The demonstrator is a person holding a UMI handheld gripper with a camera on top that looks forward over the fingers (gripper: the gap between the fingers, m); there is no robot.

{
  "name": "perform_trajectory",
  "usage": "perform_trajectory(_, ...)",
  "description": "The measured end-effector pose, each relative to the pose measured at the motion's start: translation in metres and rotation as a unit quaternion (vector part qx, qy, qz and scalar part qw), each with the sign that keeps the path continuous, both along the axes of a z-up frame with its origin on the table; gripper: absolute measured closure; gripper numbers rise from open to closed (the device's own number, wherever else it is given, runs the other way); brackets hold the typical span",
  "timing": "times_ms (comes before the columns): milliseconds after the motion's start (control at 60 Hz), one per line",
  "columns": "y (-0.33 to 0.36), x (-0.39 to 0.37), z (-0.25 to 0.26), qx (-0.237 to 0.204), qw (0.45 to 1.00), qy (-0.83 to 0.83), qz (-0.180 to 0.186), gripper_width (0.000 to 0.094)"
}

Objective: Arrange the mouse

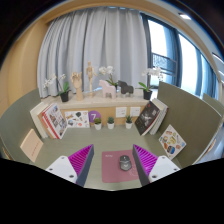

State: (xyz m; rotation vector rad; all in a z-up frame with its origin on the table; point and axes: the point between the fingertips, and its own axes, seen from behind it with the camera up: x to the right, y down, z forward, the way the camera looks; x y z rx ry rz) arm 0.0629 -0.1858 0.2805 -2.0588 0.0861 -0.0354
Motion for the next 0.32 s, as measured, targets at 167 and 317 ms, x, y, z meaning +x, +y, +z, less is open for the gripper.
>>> perform_trajectory(167,-0.031,-0.024,0.002,-0.007,1.0,-0.006,0.015,0.0168)
perform_trajectory(317,-0.05,-0.036,-0.001,-0.014,1.0,-0.017,0.02,0.0168)
